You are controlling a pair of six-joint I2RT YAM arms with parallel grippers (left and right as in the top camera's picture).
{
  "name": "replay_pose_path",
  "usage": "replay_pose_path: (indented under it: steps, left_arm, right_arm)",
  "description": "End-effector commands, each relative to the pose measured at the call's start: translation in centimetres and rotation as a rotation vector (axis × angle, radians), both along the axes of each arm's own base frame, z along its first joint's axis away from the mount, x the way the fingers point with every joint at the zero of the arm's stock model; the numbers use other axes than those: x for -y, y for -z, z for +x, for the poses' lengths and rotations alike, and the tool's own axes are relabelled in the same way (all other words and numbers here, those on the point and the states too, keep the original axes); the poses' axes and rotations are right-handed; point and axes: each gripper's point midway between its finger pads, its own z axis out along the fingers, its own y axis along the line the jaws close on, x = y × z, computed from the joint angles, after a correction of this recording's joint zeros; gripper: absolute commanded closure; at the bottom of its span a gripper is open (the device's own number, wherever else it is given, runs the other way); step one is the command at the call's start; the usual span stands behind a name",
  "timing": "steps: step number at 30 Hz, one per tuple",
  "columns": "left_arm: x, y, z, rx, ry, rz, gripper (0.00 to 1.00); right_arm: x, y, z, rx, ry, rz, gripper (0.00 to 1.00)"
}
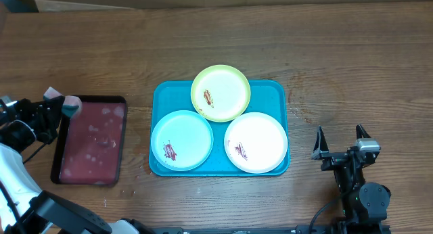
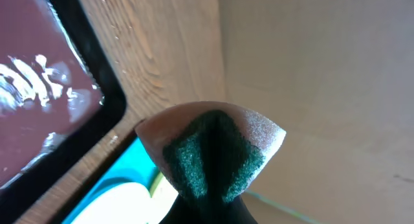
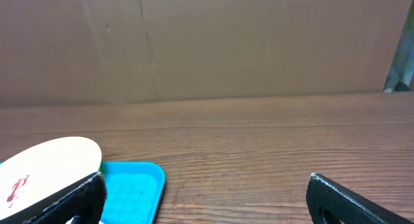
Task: Clean dirty plates on tray and stack at the side
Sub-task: 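Lift the sponge out of the water with the left gripper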
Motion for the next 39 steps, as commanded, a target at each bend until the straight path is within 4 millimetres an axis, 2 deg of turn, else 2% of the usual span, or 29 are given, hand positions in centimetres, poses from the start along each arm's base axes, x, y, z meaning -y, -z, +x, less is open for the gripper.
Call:
replay_pose_path:
  steps: [1,10,12,17,18,23,25,30,34,37,39]
  left_arm:
    - [0.3,-0.6,0.2,0.017,-0.010,-0.093,0.96]
    - [0.8,-0.8,0.1,-0.029,-0.059,-0.233,0.96]
    - [0.4,-0.4,0.1,-0.039,-0.071,-0.204,0.96]
    - [-1.6,1.9,-0.4,-0.077,-0.030,0.122,0.96]
    - [-2.1,3.2,-1.1,-0.136,-0.007,0.227,0.96]
    - [-4.0,7.2,-3.5,-0.399,0.025,0.498,0.96]
    - [-3.5,7.6,-3.0,-0.415,0.074,0.559,0.96]
    - [0.3,7.1,0.4,-0.293,0.337,0.764,0.96]
    - [0.5,6.1,1.0,-0.326,0.311,0.831,0.96]
    - [-0.2,3.3,1.5,-0.278,0.261,0.876,0.96]
    - [-0.7,0.0,1.8,-0.221,0.220,0.930,0.96]
  right_arm:
    - [0.2,0.2,0.0,0.003,0.008,0.004,0.00]
    - [0.2,0.2,0.0,0.003,0.008,0.004,0.00]
    - [0.2,0.2,0.0,0.003,0.008,0.004,0.00]
    - [0.2,0.2,0.0,0.003,0.008,0.004,0.00]
    - [0.2,0.2,0.0,0.003,0.008,0.004,0.00]
    - [0.2,0.2,0.0,0.003,0.008,0.004,0.00]
    - [0.2,0.2,0.0,0.003,0.008,0.004,0.00]
    - [0.2,0.2,0.0,0.001,0.008,0.004,0.00]
    - [0.2,0.2,0.0,0.001,0.008,0.004,0.00]
    - [0.2,0.2,0.0,0.001,0.008,0.004,0.00]
    - [0.2,0.2,0.0,0.001,0.008,0.004,0.00]
